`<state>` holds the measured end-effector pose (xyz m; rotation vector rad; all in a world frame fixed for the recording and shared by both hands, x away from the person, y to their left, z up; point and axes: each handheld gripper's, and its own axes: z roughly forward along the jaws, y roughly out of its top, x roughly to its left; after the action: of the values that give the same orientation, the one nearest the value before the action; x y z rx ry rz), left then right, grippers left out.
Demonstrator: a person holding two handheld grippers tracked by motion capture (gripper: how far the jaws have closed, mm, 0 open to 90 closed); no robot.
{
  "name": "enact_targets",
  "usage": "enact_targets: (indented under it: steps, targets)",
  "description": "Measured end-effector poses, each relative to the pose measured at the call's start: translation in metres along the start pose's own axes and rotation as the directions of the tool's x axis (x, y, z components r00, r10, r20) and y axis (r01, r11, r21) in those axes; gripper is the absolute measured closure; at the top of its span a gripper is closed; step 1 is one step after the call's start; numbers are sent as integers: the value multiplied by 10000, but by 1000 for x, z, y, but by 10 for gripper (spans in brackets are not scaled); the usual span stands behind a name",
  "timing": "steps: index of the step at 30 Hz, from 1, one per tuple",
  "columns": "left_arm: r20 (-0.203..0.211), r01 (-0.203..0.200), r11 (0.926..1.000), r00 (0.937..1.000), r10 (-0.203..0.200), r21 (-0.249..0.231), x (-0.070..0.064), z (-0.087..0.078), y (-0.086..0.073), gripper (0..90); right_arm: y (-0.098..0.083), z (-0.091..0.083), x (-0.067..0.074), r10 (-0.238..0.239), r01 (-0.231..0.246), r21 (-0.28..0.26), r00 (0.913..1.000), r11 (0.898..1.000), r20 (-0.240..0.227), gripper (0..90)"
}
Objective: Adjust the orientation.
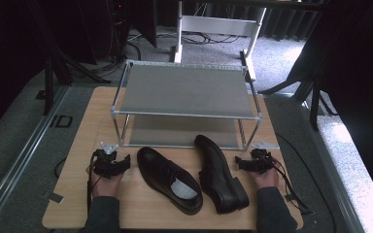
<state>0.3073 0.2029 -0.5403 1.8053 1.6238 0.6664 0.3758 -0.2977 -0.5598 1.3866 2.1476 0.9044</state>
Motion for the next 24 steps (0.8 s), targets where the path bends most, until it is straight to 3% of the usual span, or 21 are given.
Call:
enact_targets:
  steps: [7,13,18,24]
  targets:
    - [65,-176,9998,9998,177,-125,-6,-10,-6,417,0,0,0,-2,2,-3,10000,10000,6,125]
    - [503,-265,9996,9984,267,-48,-12,-19,-14,437,-1,-1,1,49,-49,-33,10000,10000,52,134]
    - [740,-515,9987,9959,518,-63,-18,-24,-21,438,-1,-2,2,28,-28,-35,10000,10000,31,135]
    - [921,-940,9952,9916,913,259,-25,-26,-32,438,-2,-3,2,-33,33,-23,10000,10000,-38,134]
